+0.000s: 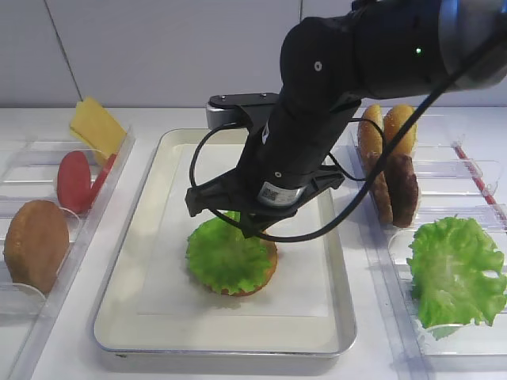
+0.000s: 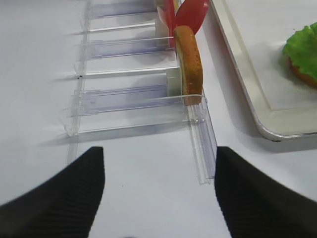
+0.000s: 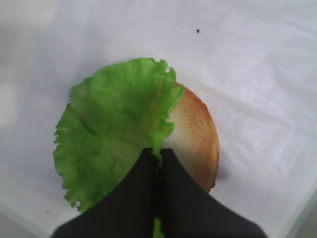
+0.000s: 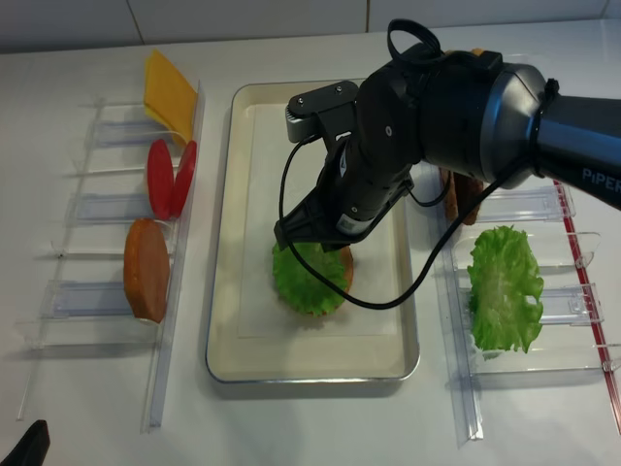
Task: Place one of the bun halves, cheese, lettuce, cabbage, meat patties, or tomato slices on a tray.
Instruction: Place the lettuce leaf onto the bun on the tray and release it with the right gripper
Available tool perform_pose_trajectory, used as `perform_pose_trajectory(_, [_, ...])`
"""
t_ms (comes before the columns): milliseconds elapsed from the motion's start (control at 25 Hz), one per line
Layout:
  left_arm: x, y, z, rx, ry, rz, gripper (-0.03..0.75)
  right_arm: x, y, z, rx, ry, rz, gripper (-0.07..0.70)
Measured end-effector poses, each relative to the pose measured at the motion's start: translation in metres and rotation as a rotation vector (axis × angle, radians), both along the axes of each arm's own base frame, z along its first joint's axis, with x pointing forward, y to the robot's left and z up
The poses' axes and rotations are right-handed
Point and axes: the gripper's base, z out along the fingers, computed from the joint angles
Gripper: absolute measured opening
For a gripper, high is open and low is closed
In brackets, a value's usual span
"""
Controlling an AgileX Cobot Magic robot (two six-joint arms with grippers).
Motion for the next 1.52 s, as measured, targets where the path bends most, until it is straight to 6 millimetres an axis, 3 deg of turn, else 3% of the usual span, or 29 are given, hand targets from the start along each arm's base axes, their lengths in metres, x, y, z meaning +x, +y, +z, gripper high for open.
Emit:
perform_pose_trajectory(520, [0.0,0.0,0.0,0.0,0.0,0.0,0.452,-0.003,-0.002,-0.001,-0.027,0.021,0.039,0.057])
perform_pose_trajectory(640, [0.0,0.0,0.0,0.0,0.0,0.0,0.452,-0.004,-0.002,-0.001,-0.035,0.024,0.054,0.106])
perform_pose_trajectory(1000, [0.0,0.0,0.0,0.0,0.0,0.0,0.452,-0.002,-0.005,-0.002,-0.074,-0.003,0.085,0.351])
perform_pose_trajectory(1320, [0.0,0.0,0.0,0.0,0.0,0.0,0.452,0.001,-0.012,-0.002,-0.173,-0.035,0.113,0.456])
perform_pose_trajectory(1520, [0.0,0.0,0.0,0.0,0.0,0.0,0.452,0.007,-0.014,0.018,-0.242,-0.048,0.138,0.466])
